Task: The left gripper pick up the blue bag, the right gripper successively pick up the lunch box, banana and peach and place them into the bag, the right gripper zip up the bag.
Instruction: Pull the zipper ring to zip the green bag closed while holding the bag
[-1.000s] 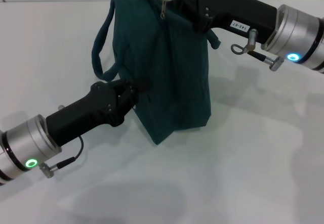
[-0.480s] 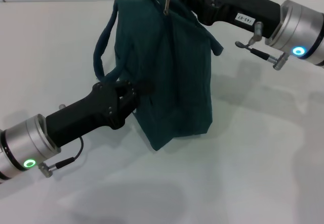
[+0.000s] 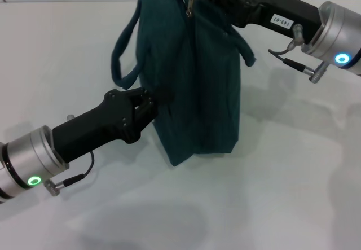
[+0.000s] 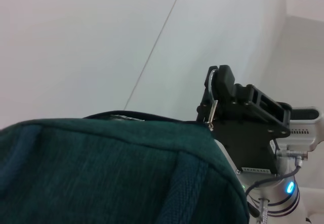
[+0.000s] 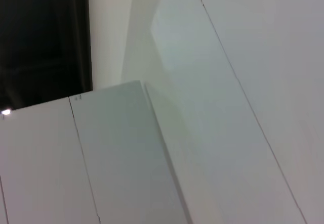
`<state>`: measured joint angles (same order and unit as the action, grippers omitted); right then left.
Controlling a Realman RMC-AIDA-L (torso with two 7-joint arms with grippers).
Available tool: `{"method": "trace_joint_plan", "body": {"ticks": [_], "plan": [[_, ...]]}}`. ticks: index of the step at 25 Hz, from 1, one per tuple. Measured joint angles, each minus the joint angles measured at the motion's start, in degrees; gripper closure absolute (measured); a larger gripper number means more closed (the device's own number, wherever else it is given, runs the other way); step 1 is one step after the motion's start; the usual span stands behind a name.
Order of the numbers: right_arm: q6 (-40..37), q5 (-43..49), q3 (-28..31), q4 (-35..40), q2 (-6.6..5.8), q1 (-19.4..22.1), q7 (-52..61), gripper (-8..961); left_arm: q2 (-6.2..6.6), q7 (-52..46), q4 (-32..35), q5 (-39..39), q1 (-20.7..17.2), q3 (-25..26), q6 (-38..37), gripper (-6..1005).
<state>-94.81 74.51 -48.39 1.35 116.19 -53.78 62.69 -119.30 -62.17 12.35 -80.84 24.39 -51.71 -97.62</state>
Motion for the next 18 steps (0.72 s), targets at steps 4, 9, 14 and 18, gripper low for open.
{"method": "trace_joint_plan", "body": {"ticks": [4, 9, 14, 18], "plan": [[-0.7, -0.2, 0.0, 0.7, 0.00, 0.6, 2.3, 885, -0.05, -0.3, 0.7, -1.2, 0.2, -0.1, -0.2, 954], [-0.7, -0.3, 0.0, 0.9, 0.00, 0.7, 2.8, 884, -0.06, -0.4, 1.1, -2.7, 0.3, -0.2, -1.9, 955], [-0.2, -0.3, 0.0, 0.9, 0.00, 1.0, 2.8, 882, 0.10, -0.6, 1.4, -4.2, 0.3, -0.6, -3.9, 955], [0.4, -0.4, -0.2, 1.0, 0.00, 1.0, 2.8, 882, 0.32, -1.1, 1.4, -4.9, 0.2, -0.9, -4.5, 955]]}}
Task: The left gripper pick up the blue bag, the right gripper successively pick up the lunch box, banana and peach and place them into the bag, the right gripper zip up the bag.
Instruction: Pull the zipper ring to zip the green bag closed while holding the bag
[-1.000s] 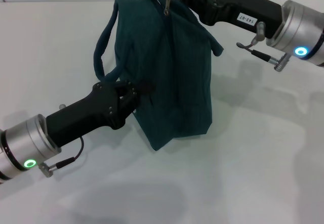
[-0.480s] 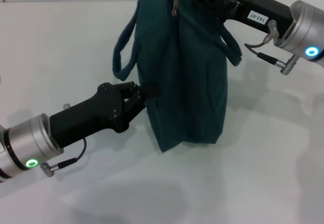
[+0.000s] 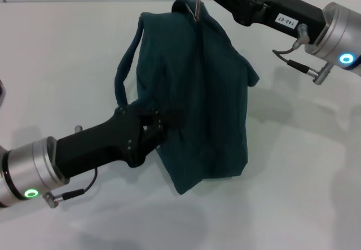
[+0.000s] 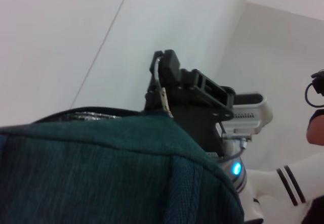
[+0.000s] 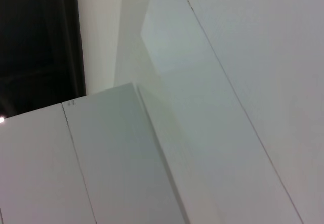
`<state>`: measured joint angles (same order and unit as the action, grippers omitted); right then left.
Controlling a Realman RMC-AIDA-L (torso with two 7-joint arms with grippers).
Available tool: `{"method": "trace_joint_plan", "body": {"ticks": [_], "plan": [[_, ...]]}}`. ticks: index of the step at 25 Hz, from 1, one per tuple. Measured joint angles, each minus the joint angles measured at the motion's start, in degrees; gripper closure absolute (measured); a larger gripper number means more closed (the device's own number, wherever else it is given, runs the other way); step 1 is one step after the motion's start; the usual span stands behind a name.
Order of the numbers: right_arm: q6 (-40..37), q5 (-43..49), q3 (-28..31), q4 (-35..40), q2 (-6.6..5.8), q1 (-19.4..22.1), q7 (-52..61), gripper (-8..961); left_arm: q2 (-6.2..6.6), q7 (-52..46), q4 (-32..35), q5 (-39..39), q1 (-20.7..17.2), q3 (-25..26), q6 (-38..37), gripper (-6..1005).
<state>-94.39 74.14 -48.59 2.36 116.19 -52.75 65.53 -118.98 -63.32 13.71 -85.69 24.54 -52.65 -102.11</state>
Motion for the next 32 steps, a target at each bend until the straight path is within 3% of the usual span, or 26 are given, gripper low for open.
{"method": "trace_joint_plan", "body": {"ticks": [18, 32], "plan": [[2.4, 0.4, -1.1, 0.1, 0.00, -0.3, -0.1, 878, 0.69, -0.5, 0.5, -3.0, 0.3, -0.8, -2.8, 955], [6.8, 0.5, -2.5, 0.9, 0.00, -0.6, -0.6, 875, 0.38, 0.0, 3.2, -4.2, 0.3, -3.4, -6.4, 954]]}}
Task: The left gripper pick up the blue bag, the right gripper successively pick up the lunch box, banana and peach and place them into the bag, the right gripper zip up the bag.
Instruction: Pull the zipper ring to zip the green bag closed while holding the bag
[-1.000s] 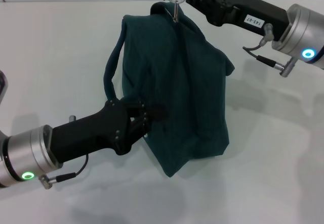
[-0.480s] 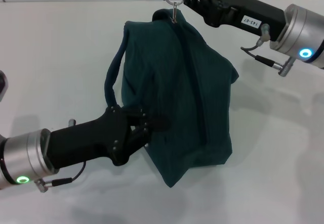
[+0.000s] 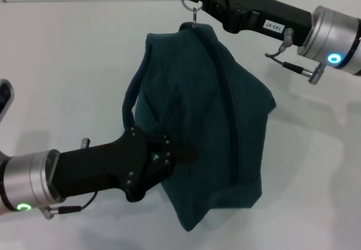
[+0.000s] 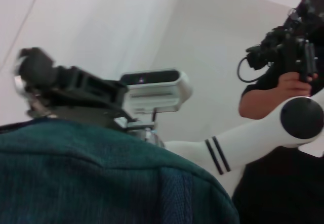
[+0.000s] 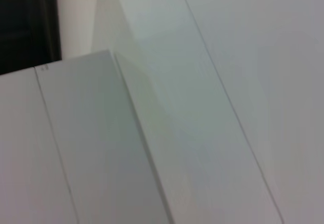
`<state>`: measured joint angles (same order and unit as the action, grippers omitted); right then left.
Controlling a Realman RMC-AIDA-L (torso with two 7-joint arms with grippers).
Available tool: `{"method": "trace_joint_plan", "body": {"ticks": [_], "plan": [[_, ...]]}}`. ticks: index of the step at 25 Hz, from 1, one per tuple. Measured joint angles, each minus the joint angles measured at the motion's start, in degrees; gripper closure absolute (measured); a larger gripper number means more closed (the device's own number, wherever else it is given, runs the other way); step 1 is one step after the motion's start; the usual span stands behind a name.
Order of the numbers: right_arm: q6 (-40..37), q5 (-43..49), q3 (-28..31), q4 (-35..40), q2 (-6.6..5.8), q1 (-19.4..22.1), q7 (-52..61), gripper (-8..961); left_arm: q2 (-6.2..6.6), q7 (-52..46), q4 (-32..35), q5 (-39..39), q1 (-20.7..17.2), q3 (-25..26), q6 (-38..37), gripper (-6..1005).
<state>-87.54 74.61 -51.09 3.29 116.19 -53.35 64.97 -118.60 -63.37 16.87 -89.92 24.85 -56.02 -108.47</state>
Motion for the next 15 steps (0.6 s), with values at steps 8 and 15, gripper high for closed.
{"method": "trace_joint_plan", "body": {"ticks": [8, 15], "plan": [[3.9, 0.0, -0.2, 0.4, 0.00, 0.3, 0.0, 873, 0.27, 0.2, 0.0, -0.1, 0.0, -0.2, -1.1, 954], [1.3, -0.4, -0.1, 3.9, 0.00, 3.2, -0.3, 871, 0.33, -0.2, 0.0, 0.7, -1.6, 5.0, 2.9, 954]]}}
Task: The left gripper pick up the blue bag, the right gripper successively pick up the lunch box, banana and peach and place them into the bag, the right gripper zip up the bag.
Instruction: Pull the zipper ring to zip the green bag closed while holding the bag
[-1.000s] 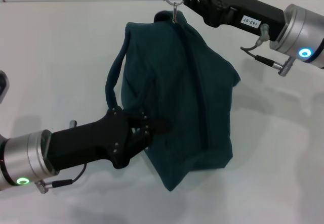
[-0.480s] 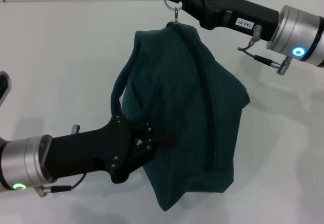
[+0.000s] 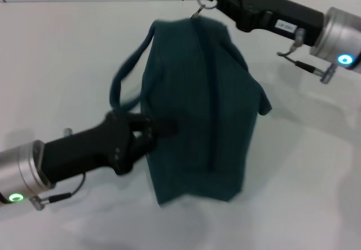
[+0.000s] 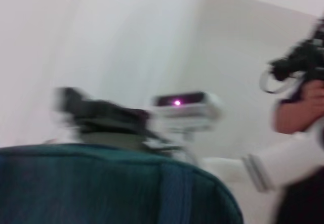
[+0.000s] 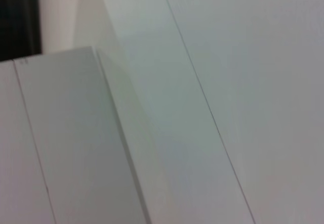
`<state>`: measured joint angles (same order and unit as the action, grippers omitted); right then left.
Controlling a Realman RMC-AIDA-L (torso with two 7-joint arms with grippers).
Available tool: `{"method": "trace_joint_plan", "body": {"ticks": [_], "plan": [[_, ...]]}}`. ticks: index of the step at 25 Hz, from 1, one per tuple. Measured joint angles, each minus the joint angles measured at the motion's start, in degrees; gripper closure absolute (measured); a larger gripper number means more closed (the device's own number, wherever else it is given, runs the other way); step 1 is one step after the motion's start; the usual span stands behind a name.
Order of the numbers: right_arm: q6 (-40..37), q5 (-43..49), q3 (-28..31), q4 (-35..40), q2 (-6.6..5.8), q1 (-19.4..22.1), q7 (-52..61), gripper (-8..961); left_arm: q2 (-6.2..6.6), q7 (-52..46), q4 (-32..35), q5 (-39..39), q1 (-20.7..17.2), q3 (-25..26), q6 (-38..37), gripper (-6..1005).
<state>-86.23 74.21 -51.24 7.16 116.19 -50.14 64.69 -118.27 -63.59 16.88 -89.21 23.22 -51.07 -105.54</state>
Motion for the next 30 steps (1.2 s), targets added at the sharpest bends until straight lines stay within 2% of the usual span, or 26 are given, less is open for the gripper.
{"method": "trace_joint_plan", "body": {"ticks": [5, 13, 15, 17, 23, 24, 28, 30], "plan": [[-4.5, -0.2, 0.1, 2.6, 0.00, 2.9, -0.2, 870, -0.05, -0.3, 0.0, 0.1, -2.2, 6.2, 6.7, 954], [-4.8, -0.6, 0.0, 2.2, 0.00, 4.0, -0.1, 869, 0.27, -1.1, 0.5, 0.1, -2.5, 7.2, 8.6, 924], [-4.6, -0.6, 0.0, 2.2, 0.00, 4.1, 0.0, 868, 0.35, -1.7, 1.9, 0.1, -3.1, 7.2, 8.6, 713], [-4.6, -0.7, 0.0, 2.1, 0.00, 4.1, 0.1, 868, 0.34, -3.9, 4.3, 0.1, -3.8, 7.3, 8.6, 678], [-4.5, -0.8, 0.0, 2.0, 0.01, 4.3, 0.2, 866, 0.25, -15.9, 18.7, -0.1, -5.0, 7.2, 8.3, 571], [-4.5, -0.8, 0.0, 2.0, 0.01, 4.3, 0.2, 866, 0.31, -20.3, 23.3, -0.3, -4.8, 7.1, 8.3, 553], [-4.1, -1.0, 0.4, 2.0, 0.00, 4.1, 0.2, 865, 0.41, -33.9, 38.7, -4.1, -2.3, 6.8, 8.6, 446], [-4.0, -1.0, 0.5, 2.0, 0.00, 4.0, 0.2, 865, -0.15, -42.5, 48.1, -9.3, 0.6, 6.7, 8.7, 374]]}}
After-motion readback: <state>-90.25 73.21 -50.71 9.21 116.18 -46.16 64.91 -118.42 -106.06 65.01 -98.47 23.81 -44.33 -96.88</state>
